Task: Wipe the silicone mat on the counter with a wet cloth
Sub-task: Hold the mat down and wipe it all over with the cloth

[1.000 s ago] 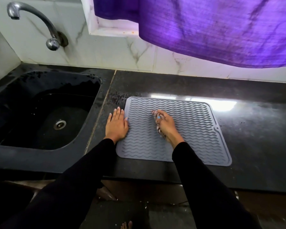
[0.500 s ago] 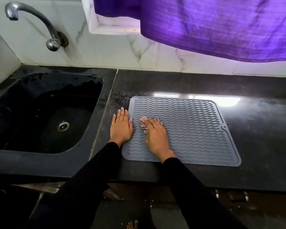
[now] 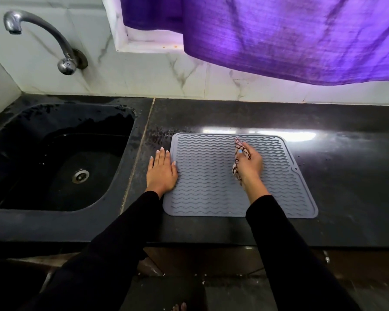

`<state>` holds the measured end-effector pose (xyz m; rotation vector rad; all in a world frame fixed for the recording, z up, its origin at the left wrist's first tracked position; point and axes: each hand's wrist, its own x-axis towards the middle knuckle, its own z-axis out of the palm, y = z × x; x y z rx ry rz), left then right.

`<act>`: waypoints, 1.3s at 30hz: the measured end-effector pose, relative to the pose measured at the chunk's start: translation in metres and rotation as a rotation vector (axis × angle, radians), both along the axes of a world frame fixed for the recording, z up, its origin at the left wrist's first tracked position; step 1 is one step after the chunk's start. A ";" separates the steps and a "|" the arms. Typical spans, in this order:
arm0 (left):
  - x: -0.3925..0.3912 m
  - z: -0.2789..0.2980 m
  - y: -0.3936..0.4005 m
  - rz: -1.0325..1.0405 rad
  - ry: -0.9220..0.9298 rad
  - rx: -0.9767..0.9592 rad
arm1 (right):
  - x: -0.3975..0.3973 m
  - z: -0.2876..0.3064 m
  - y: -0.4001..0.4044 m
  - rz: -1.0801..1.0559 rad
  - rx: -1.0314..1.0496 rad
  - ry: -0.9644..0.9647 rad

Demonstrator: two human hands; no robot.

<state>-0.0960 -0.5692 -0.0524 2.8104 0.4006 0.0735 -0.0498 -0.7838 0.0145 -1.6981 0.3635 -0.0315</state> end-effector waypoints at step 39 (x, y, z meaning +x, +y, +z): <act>0.002 -0.003 0.000 0.021 -0.056 0.019 | -0.010 -0.050 -0.067 0.444 -1.102 -0.157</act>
